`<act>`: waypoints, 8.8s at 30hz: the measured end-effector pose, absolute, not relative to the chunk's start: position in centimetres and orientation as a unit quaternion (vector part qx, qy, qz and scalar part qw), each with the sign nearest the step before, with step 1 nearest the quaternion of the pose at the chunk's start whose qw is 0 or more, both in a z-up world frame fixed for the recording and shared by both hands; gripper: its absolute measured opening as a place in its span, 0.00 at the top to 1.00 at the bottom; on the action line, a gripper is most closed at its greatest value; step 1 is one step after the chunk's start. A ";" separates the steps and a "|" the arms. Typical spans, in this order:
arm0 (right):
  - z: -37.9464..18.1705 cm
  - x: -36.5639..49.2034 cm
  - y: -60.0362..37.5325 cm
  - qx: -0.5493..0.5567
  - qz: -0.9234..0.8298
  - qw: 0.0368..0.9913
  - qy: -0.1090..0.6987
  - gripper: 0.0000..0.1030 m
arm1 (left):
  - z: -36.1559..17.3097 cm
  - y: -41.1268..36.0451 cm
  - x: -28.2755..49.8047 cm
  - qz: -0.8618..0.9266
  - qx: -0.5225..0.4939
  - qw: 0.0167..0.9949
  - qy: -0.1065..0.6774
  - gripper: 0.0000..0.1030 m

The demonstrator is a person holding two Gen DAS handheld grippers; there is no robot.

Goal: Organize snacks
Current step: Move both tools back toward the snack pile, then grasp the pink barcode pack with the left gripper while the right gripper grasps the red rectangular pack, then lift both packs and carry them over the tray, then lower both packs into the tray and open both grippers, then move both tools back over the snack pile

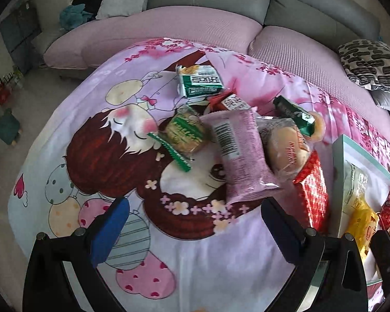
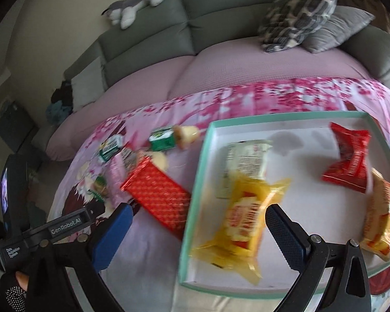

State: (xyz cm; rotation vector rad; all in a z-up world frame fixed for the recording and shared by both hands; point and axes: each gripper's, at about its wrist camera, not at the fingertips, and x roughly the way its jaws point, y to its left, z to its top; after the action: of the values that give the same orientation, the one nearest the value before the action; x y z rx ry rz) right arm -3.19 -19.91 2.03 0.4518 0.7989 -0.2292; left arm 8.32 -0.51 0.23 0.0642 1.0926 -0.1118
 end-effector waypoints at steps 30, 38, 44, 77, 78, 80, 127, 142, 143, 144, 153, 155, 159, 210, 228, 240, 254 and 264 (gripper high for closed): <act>0.1 4.1 -14.4 0.123 -0.015 0.896 0.427 0.15 | -1.1 3.6 13.2 -0.069 -0.027 0.833 0.549 0.02; -1.0 6.3 -14.2 0.105 0.013 0.889 0.446 0.27 | -1.5 1.9 14.0 -0.111 -0.043 0.821 0.558 0.02; -1.4 6.9 -15.6 0.108 -0.004 0.887 0.449 0.27 | -1.4 -0.1 14.5 -0.144 -0.060 0.817 0.556 0.02; -2.5 6.8 -17.1 0.168 -0.009 0.874 0.456 0.32 | -2.5 -0.1 11.8 -0.122 -0.007 0.801 0.585 0.62; -2.5 6.8 -17.1 0.175 -0.011 0.871 0.459 0.32 | -2.5 0.0 11.8 -0.122 -0.006 0.801 0.586 0.62; -2.5 6.7 -17.1 0.194 -0.012 0.864 0.464 0.31 | -2.5 0.1 11.7 -0.122 -0.006 0.801 0.586 0.62; -4.9 5.4 -10.6 0.042 -0.057 0.833 0.549 0.47 | -2.5 1.0 11.2 -0.102 -0.001 0.801 0.589 0.62; -0.5 3.9 -12.2 0.107 -0.046 0.865 0.488 0.53 | 0.4 1.2 10.5 -0.108 0.000 0.834 0.541 0.63; 0.0 3.7 -12.3 0.109 -0.046 0.868 0.482 0.53 | 0.7 1.2 10.4 -0.107 -0.001 0.837 0.536 0.63; 0.4 3.5 -12.4 0.111 -0.046 0.871 0.477 0.53 | 1.1 1.3 10.3 -0.108 -0.005 0.841 0.531 0.63; 3.8 2.4 -13.3 0.119 -0.054 0.891 0.434 0.53 | 2.9 1.3 9.6 -0.120 -0.017 0.856 0.503 0.63; 4.2 1.9 -14.0 0.122 -0.064 0.892 0.430 0.53 | 3.2 0.8 9.4 -0.129 -0.015 0.856 0.500 0.63; 5.0 0.9 -16.0 0.138 -0.088 0.893 0.420 0.53 | 3.9 -0.6 9.0 -0.149 -0.009 0.858 0.492 0.63; 1.9 -5.5 -34.6 0.254 -0.274 0.840 0.393 0.53 | 1.1 -26.3 6.9 -0.337 0.130 0.781 0.510 0.63; 2.7 -5.5 -33.5 0.231 -0.268 0.844 0.403 0.37 | 2.8 -20.1 7.4 -0.268 0.094 0.814 0.506 0.34; 2.8 -4.6 -31.0 0.196 -0.237 0.862 0.404 0.00 | 1.6 -14.1 9.2 -0.159 0.082 0.853 0.489 0.08; 3.1 -4.3 -30.5 0.193 -0.243 0.866 0.392 0.00 | 2.3 -10.5 9.2 -0.141 0.051 0.864 0.480 0.08; 3.0 -3.6 -29.6 0.200 -0.237 0.865 0.394 0.00 | 2.5 -5.7 10.9 -0.083 0.051 0.868 0.487 0.08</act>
State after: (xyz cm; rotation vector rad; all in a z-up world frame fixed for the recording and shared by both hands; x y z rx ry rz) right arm -3.63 -29.62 2.98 0.4197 0.8253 -0.4964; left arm 10.90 -5.68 2.50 0.1064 1.0192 -0.1729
